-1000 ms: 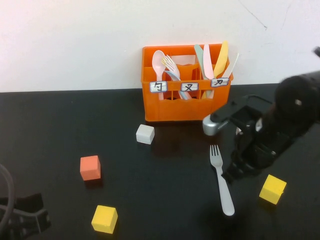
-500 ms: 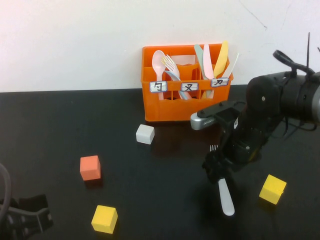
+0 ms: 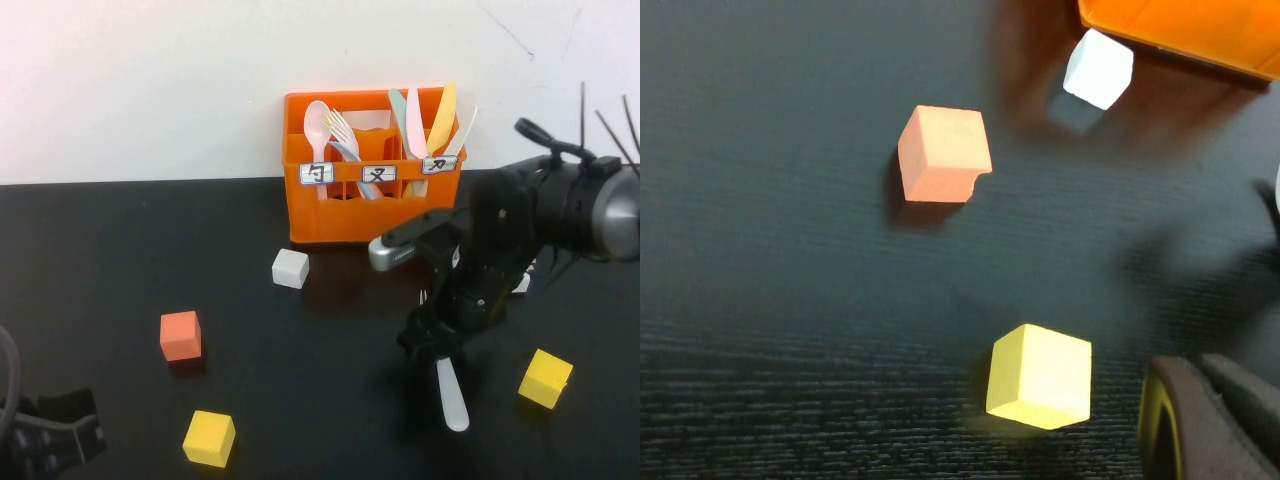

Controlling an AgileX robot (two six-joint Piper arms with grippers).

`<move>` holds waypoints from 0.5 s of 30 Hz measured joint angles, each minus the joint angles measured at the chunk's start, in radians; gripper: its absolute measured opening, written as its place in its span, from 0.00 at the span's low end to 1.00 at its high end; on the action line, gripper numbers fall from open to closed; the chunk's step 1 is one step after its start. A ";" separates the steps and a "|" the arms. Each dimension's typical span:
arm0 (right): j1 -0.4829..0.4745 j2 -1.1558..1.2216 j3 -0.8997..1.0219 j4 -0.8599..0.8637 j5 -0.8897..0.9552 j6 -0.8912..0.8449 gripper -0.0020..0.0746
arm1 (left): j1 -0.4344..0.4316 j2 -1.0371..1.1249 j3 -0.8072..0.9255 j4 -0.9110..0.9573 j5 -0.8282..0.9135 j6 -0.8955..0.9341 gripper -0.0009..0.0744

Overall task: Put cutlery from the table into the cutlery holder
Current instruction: Pick up the fork

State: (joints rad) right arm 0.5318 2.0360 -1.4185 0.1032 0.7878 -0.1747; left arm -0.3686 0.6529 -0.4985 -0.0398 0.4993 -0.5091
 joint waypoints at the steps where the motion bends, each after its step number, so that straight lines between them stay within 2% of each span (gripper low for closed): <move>1: 0.006 0.000 0.000 -0.021 0.000 0.004 0.56 | 0.000 0.000 0.000 0.000 0.000 0.000 0.01; 9: 0.055 0.006 -0.007 -0.134 0.021 0.030 0.44 | 0.000 0.000 0.000 0.000 0.000 0.004 0.01; 15: 0.057 0.006 -0.009 -0.134 0.028 0.034 0.22 | 0.000 0.000 0.000 0.000 0.000 0.006 0.01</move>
State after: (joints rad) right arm 0.5886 2.0416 -1.4278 -0.0305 0.8159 -0.1410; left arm -0.3686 0.6529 -0.4985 -0.0398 0.4993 -0.5036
